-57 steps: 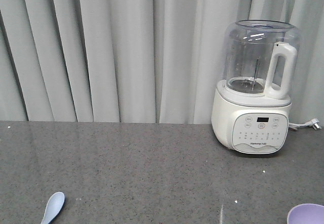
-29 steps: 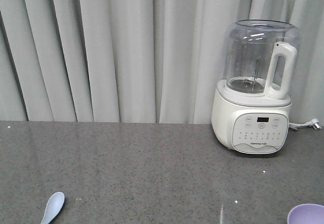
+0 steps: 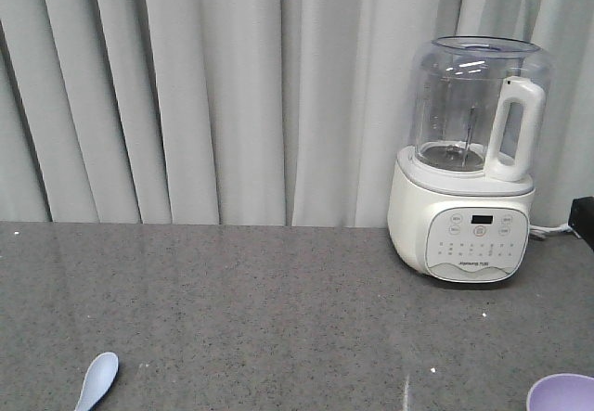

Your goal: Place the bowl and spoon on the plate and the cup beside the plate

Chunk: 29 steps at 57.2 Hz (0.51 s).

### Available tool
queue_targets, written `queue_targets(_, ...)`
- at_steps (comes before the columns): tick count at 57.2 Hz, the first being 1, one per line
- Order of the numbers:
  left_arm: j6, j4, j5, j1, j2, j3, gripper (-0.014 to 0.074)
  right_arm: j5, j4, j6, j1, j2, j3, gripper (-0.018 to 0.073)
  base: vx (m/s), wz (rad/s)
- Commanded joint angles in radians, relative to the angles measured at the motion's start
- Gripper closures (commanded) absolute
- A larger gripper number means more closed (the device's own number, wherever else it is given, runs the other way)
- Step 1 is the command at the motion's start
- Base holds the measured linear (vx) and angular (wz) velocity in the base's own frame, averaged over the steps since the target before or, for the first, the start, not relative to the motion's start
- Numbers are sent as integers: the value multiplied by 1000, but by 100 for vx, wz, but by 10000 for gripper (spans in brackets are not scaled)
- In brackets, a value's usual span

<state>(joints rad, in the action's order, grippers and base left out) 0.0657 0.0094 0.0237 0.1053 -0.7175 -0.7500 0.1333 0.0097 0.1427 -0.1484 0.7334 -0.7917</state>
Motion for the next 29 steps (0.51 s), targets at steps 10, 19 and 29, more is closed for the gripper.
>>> queue_targets(10,2,-2,-91,2,2,-36,73,-82,-4,7,6,-1,-35,-60,0,0)
queue_targets(19,2,-2,-65,2,2,-36,73,-87,-4,7,6,-1,-35,19,0,0)
queue_targets(29,2,-2,61,2,2,-41,73,-86,-4,6,6,-1,-35,69,0,0)
